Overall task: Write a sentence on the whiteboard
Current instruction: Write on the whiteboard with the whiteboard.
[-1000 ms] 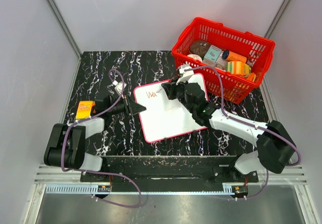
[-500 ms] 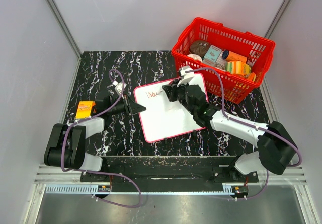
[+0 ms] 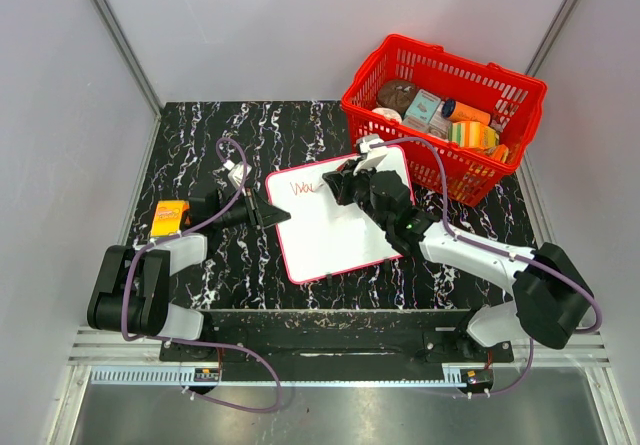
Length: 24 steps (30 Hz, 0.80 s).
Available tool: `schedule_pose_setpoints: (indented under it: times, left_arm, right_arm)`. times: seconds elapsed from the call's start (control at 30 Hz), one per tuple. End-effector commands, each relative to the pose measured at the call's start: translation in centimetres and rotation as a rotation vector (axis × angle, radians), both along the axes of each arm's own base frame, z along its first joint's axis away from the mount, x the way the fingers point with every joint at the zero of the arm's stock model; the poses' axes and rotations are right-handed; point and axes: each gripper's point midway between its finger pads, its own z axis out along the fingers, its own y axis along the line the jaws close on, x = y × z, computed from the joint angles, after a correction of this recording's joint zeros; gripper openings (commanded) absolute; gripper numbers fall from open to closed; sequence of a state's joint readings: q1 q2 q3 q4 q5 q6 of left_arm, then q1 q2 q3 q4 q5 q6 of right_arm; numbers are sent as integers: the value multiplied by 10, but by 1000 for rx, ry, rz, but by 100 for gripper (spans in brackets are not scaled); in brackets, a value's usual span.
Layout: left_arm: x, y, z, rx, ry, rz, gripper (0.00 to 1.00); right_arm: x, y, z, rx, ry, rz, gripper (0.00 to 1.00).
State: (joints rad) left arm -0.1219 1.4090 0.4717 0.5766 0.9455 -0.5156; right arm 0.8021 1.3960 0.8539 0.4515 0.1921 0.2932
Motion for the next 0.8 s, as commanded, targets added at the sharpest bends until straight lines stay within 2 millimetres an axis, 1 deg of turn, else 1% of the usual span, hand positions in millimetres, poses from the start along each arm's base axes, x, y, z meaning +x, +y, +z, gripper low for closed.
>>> schedule_pose_setpoints:
  times: [0.0, 0.33, 0.67, 0.77]
  left_arm:
    - [19, 7, -12, 130, -145, 51, 0]
    - [19, 7, -12, 130, -145, 51, 0]
    - [19, 6, -13, 131, -143, 49, 0]
    - [19, 6, -12, 130, -144, 49, 0]
  right_arm:
    - [6, -6, 15, 24, -30, -42, 0]
    - [16, -1, 33, 54, -69, -62, 0]
    - [21, -2, 34, 47, -74, -83, 0]
    - [23, -5, 35, 44, -74, -98, 0]
